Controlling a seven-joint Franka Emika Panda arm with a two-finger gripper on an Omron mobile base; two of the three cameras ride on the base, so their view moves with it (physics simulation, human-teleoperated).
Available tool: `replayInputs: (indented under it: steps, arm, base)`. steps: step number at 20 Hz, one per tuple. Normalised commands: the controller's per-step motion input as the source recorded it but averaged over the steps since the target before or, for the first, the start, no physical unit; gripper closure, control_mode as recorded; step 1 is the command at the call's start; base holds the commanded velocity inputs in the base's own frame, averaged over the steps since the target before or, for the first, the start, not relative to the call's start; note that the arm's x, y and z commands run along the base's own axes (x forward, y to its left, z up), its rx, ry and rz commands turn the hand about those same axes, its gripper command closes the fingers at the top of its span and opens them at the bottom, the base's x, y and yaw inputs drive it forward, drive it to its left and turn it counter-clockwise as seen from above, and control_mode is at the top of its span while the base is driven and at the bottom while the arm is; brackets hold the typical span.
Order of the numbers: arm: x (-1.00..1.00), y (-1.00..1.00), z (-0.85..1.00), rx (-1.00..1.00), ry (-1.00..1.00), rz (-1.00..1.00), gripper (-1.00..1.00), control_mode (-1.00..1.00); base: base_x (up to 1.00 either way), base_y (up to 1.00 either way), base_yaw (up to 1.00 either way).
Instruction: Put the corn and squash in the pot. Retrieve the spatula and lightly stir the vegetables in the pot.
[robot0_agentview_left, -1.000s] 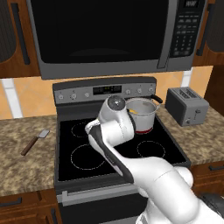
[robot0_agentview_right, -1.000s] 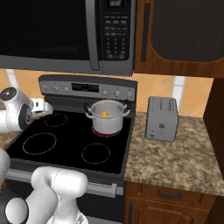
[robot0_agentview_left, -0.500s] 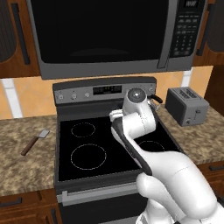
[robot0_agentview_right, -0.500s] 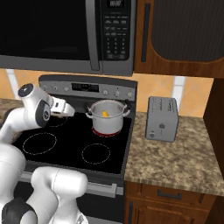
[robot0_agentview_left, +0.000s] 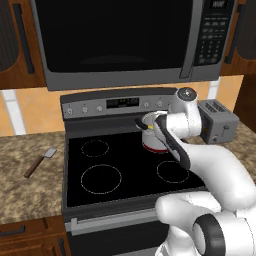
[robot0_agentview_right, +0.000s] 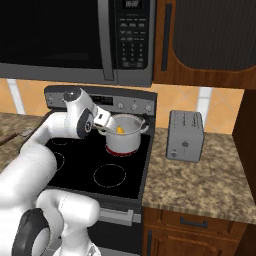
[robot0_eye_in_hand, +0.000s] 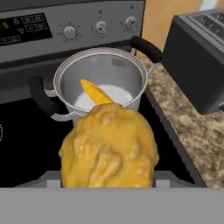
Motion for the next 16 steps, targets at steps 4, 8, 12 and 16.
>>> replayInputs:
  steps: [4,8,12,16]
  arm:
    - [0.97,-0.79,-0.34,0.02,0.2,0.0,1.0,-1.0]
    - [1.0,-0.26,-0.37,0.0,0.16,0.03,1.0,-1.0]
    - [0.9,0.05,-0.31,-0.02,0.02,0.07,1.0,-1.0]
    - [0.8,0.03,-0.61,-0.06,0.0,0.08,1.0,-1.0]
  base:
    - [0.0,0.0,0.0]
    - [0.0,0.0,0.0]
    - [0.0,0.0,0.0]
    - [0.0,0.0,0.0]
